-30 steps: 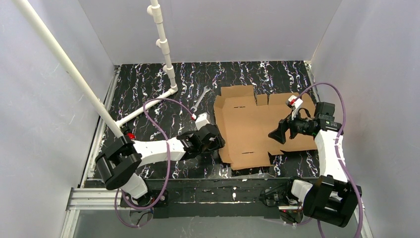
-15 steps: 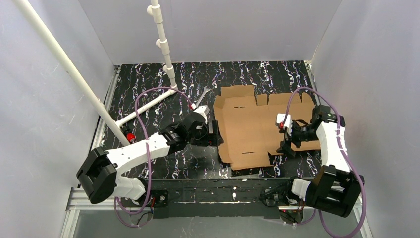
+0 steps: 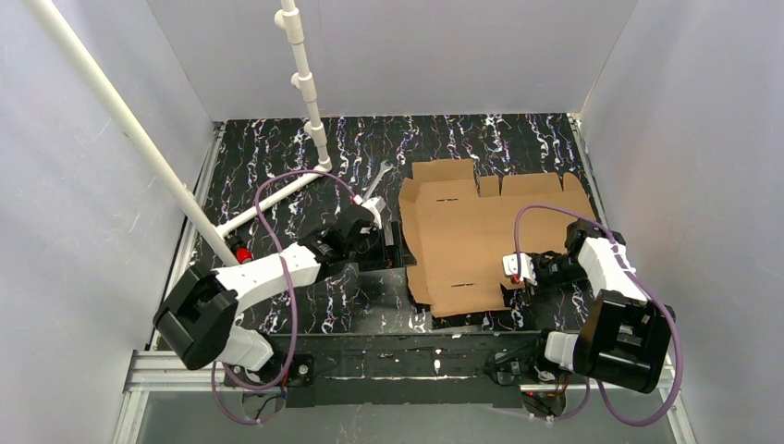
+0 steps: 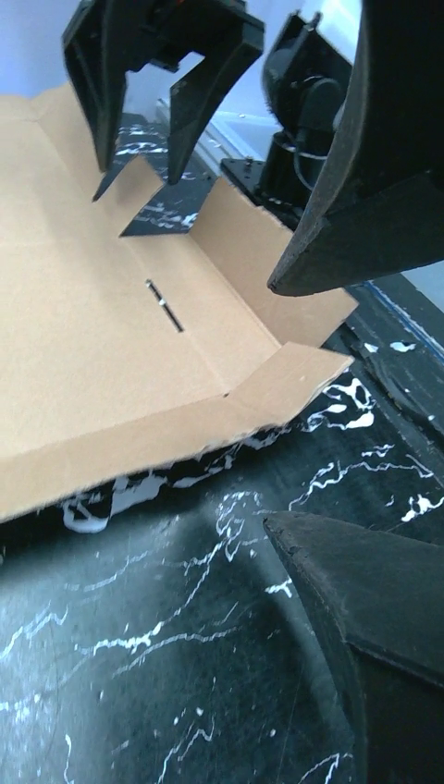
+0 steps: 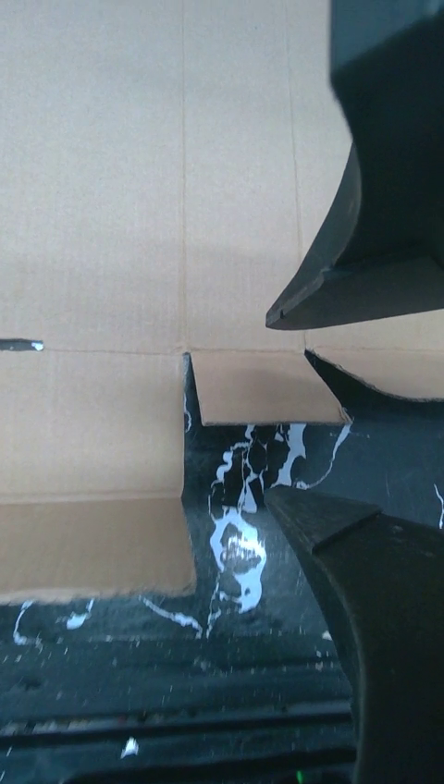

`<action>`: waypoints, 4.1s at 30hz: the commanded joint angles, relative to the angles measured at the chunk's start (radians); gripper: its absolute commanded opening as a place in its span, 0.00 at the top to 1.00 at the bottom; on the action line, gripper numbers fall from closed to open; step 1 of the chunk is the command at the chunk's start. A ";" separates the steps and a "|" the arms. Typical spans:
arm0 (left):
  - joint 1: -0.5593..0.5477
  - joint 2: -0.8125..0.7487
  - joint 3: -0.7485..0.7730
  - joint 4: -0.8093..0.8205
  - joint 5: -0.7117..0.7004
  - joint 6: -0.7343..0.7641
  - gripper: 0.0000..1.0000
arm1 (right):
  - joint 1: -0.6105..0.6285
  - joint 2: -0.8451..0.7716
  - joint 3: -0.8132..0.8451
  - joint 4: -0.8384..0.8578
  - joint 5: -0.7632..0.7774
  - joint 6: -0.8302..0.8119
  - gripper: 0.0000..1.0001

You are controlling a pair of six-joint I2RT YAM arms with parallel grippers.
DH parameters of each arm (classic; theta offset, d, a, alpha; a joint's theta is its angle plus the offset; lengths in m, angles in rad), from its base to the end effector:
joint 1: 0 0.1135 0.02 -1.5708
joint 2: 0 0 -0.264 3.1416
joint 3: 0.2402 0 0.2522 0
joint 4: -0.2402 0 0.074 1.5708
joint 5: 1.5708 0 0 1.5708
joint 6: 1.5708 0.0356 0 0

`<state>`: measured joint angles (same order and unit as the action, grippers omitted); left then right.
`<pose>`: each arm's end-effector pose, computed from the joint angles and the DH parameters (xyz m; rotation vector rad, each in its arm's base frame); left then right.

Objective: Fold the paper box

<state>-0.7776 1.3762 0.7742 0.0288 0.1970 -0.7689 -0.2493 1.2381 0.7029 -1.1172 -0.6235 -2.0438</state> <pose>0.2063 -0.2129 0.2242 0.1363 2.3421 -1.0571 0.1667 -0.0210 0.1871 -1.9889 1.6305 0.4368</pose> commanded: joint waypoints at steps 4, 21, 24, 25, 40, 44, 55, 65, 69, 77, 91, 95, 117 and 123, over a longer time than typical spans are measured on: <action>0.037 0.126 0.092 -0.007 0.025 -0.053 0.19 | 0.017 0.042 -0.030 0.073 -0.002 -0.227 0.43; 0.065 0.397 0.256 -0.036 -0.112 -0.106 0.66 | 0.039 0.108 -0.021 0.093 -0.054 -0.335 0.83; 0.064 0.390 0.250 0.004 -0.110 -0.111 0.89 | 0.041 0.124 -0.006 0.098 -0.055 -0.344 0.85; 0.065 0.382 0.246 0.000 -0.113 -0.111 0.97 | 0.040 0.129 0.001 0.098 -0.057 -0.347 0.85; 0.065 0.165 0.138 -0.093 -0.239 0.039 1.00 | 0.234 0.163 0.084 0.144 -0.090 -0.106 0.82; 0.066 0.217 0.287 -0.221 -0.266 0.229 1.00 | 0.334 0.130 0.106 0.157 -0.144 0.104 0.60; 0.065 0.197 0.459 -0.374 -0.216 0.706 1.00 | 0.339 0.100 0.513 0.166 -0.246 0.822 0.11; 0.067 0.093 0.574 -0.434 -0.142 0.974 1.00 | 0.312 0.417 1.072 0.206 -0.198 1.148 0.04; 0.066 0.074 0.648 -0.469 -0.144 1.033 1.00 | 0.312 0.557 1.247 0.127 -0.199 1.229 0.02; 0.066 0.059 0.736 -0.535 -0.148 1.115 1.00 | 0.262 0.518 1.274 0.208 -0.180 1.317 0.02; 0.073 0.037 0.768 -0.552 -0.142 1.143 1.00 | 0.187 0.458 1.096 0.306 -0.319 1.366 0.03; 0.075 0.036 0.778 -0.550 -0.131 1.131 1.00 | 0.234 0.486 1.076 0.299 -0.313 1.338 0.08; 0.175 0.010 0.705 -0.498 0.035 0.949 1.00 | 0.245 0.541 1.134 0.328 -0.303 1.300 0.99; 0.236 -0.038 0.576 -0.386 0.179 0.760 1.00 | 0.271 0.548 1.194 0.300 -0.246 1.312 0.99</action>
<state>-0.5785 1.4105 1.4139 -0.4377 0.2497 0.1497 0.0017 1.7828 1.8149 -0.8059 -0.8936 -0.7364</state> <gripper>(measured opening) 0.018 0.033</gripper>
